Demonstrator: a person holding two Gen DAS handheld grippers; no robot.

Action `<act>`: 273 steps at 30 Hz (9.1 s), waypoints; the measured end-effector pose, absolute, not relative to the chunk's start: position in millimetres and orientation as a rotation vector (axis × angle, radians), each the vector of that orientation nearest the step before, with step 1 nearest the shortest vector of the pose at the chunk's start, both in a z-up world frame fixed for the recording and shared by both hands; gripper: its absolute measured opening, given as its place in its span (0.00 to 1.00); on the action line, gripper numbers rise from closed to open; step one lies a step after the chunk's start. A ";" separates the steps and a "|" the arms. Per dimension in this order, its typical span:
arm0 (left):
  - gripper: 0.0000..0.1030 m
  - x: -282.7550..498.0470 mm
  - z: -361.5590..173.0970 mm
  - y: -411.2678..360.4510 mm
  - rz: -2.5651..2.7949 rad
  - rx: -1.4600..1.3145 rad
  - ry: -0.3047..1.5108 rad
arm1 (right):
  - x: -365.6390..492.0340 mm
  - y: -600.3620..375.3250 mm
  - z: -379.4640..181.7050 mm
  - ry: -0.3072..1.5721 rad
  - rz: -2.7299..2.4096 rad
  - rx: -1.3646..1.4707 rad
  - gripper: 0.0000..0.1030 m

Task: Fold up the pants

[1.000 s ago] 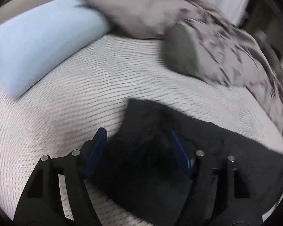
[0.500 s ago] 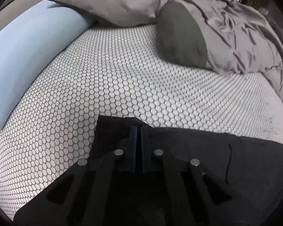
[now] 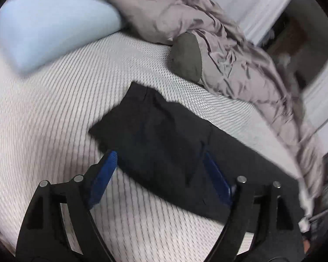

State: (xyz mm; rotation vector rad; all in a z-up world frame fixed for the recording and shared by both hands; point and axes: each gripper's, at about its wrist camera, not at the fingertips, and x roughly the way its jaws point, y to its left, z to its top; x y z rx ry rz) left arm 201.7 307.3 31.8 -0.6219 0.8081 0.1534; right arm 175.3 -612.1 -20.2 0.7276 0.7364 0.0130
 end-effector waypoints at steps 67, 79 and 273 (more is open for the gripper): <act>0.37 59.4 -12.7 310.4 0.250 -0.647 0.853 | 56.8 -633.9 -20.2 0.695 -0.107 0.769 0.29; 0.99 81.1 56.9 227.7 0.061 -0.420 0.764 | 141.9 -612.0 70.1 0.720 0.042 0.418 0.80; 1.00 252.7 -34.7 -39.6 -0.008 0.036 1.028 | 253.3 -344.9 -48.2 0.956 0.118 -0.290 0.96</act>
